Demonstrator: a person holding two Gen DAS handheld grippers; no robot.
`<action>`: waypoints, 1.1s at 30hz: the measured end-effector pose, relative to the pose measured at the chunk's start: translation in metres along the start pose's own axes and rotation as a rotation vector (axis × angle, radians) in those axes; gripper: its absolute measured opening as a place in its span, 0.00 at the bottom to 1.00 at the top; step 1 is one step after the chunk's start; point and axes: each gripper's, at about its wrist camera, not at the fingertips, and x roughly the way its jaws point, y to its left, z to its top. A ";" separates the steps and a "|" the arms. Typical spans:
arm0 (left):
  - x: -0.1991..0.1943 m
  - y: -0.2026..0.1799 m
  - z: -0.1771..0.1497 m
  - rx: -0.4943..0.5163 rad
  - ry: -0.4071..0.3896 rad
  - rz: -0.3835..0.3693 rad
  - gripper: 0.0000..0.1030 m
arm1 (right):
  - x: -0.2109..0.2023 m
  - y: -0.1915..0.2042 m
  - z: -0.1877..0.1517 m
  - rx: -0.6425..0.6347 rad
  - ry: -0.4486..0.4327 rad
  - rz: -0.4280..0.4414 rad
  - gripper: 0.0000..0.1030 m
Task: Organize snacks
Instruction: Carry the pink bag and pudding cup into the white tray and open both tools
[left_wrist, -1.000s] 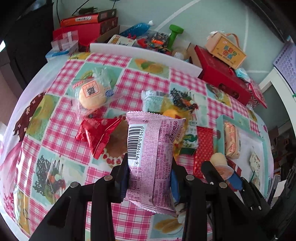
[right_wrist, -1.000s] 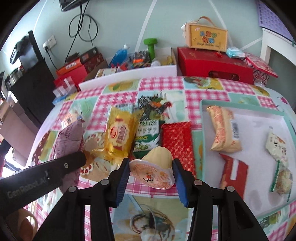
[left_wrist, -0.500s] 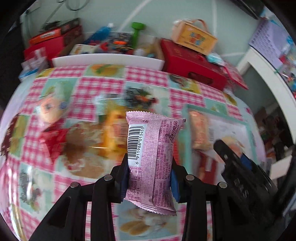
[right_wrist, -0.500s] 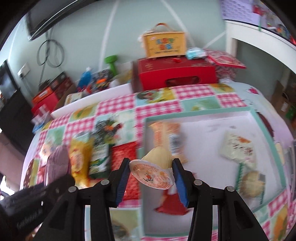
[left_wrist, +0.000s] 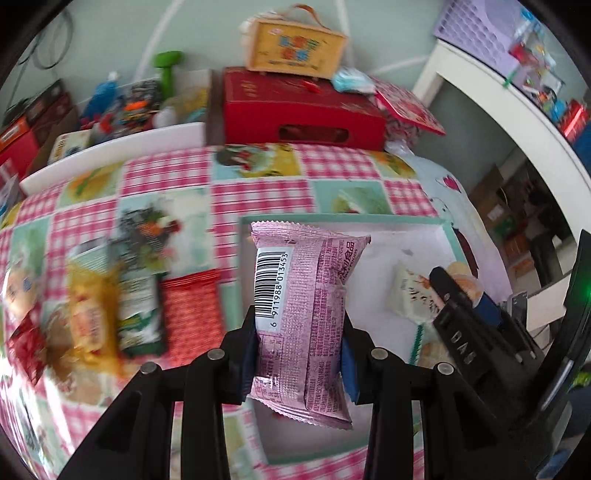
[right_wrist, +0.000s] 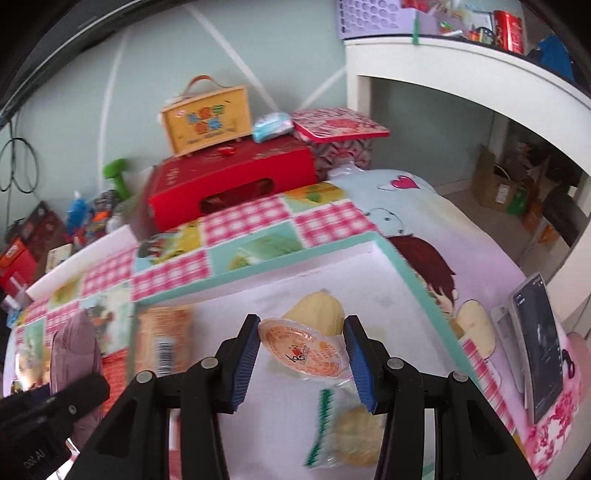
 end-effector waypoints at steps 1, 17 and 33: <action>0.006 -0.007 0.003 0.011 0.008 0.002 0.38 | 0.004 -0.005 0.000 0.007 0.007 -0.015 0.48; 0.064 -0.046 0.023 0.051 0.063 0.058 0.38 | 0.035 -0.035 -0.004 0.083 0.080 -0.026 0.48; 0.044 -0.029 0.025 -0.014 0.056 0.125 0.57 | 0.035 -0.038 -0.001 0.118 0.102 0.016 0.66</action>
